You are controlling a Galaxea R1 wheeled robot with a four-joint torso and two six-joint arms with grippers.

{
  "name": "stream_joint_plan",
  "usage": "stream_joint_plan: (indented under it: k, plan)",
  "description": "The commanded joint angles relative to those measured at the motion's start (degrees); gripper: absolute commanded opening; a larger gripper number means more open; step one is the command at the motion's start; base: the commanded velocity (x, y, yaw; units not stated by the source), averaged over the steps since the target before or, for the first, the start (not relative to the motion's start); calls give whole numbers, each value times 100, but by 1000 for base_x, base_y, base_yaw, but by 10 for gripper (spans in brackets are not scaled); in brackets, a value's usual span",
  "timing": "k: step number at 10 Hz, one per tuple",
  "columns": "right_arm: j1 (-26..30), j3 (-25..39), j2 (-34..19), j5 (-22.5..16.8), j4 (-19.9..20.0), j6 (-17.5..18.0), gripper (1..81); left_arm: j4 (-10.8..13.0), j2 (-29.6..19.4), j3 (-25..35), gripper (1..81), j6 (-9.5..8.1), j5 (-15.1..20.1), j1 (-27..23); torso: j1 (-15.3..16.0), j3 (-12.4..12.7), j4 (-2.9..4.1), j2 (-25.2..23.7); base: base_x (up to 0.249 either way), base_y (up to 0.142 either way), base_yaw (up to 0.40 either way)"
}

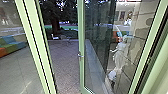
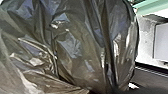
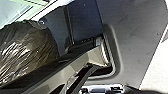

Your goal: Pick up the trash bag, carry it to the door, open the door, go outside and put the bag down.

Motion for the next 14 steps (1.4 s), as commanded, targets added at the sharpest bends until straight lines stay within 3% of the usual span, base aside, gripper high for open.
stream_joint_plan:
  k: [1,8,14]
  plan:
    - [282,72,49,-367,-70,-16,811,37,-9,57,10,20,442,-289,7,0,0,0,0,0,0]
    - [282,54,50,-367,-70,-16,811,72,0,48,10,20,442,-289,10,5,0,-6,88,0,0]
    - [282,46,50,-367,-70,-16,811,72,0,48,10,12,450,-298,15,5,0,-4,0,0,0]
